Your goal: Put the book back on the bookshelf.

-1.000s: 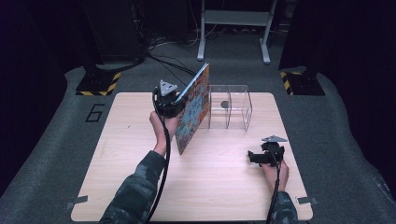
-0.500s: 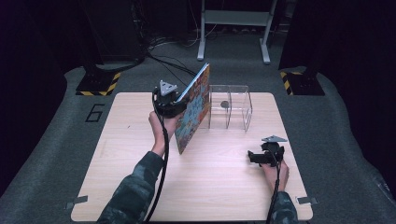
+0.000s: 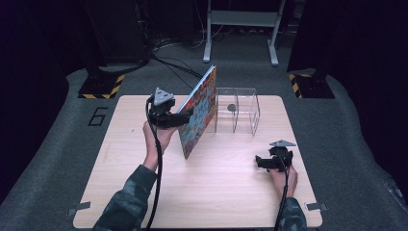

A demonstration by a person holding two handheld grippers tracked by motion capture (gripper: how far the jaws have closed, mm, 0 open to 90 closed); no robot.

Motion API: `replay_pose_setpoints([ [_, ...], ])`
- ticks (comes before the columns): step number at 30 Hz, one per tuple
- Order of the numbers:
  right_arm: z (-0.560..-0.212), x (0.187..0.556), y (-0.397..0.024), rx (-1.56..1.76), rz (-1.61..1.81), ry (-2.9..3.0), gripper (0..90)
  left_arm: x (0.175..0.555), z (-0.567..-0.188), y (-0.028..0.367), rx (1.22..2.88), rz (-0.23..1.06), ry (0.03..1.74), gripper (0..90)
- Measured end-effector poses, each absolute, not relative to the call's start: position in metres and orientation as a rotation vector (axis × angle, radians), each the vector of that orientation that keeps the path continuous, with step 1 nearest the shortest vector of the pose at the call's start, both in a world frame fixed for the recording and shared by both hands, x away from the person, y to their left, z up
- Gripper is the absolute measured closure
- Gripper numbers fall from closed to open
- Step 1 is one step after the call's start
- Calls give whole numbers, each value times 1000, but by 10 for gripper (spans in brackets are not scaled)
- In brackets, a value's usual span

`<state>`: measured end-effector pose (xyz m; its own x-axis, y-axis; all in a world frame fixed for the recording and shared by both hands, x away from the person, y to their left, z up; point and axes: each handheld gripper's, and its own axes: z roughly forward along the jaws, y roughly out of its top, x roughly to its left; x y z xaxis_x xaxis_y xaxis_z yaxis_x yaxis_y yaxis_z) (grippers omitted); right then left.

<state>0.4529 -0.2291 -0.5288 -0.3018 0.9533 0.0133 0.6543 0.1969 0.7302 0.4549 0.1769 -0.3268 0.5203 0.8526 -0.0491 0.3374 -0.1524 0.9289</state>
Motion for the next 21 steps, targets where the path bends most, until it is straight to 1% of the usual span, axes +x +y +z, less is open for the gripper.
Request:
replay_pose_setpoints([
  [7,-529,453,-229,1497,893,2031,30,437,-327,193,1793,615,970,99],
  [12,-529,453,-229,1496,893,2032,30,424,-334,205,1810,625,969,61],
  [21,-529,453,-229,1497,892,2031,30,397,-354,228,1846,648,982,36],
])
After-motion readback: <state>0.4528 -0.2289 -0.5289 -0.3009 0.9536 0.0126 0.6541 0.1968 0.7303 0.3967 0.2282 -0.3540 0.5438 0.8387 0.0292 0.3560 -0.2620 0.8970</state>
